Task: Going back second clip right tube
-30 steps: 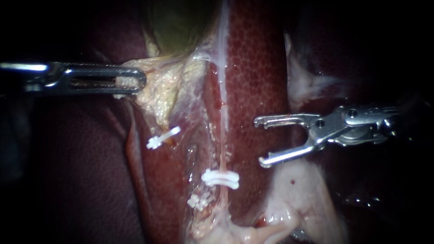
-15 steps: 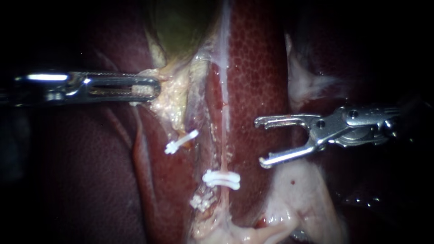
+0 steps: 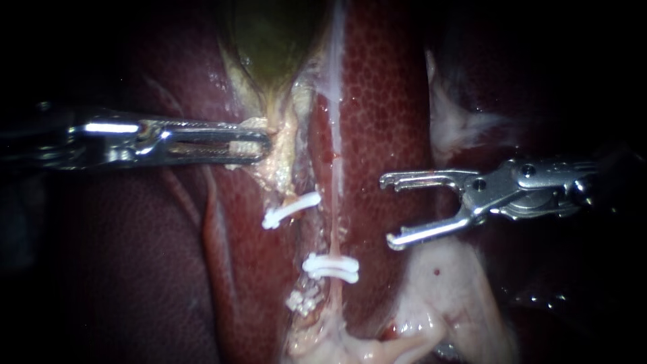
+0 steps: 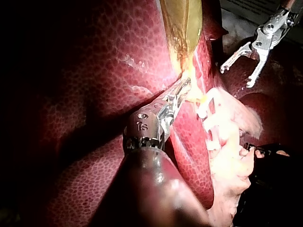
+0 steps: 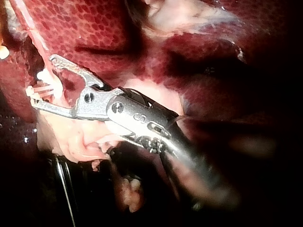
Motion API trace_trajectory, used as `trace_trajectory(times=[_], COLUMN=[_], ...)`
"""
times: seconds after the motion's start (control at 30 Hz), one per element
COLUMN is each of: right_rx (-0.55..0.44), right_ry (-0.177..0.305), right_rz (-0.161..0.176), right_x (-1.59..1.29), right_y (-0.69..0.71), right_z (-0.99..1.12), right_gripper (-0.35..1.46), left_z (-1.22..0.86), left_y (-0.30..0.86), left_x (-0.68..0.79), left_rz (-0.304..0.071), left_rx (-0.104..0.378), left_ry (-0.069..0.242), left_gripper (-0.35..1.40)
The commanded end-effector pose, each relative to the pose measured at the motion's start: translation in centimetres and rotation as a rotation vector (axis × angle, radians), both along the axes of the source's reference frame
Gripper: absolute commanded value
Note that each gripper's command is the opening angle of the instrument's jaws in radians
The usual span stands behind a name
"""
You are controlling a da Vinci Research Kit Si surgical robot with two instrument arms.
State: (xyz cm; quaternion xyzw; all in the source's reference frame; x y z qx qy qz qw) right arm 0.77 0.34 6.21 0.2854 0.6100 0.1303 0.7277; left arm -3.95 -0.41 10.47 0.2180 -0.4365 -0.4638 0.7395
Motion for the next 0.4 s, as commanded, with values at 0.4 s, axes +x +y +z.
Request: trace_trajectory(times=[0.4], right_rx=[0.001], right_ry=[0.001], right_rz=[0.003], right_x=[0.00], right_y=[0.01], right_z=[-0.01], right_gripper=[0.60], left_z=[0.00], left_y=[0.00], left_x=[0.01], left_rz=[0.002], left_rx=[0.001], left_ry=[-0.001], left_gripper=[-0.21])
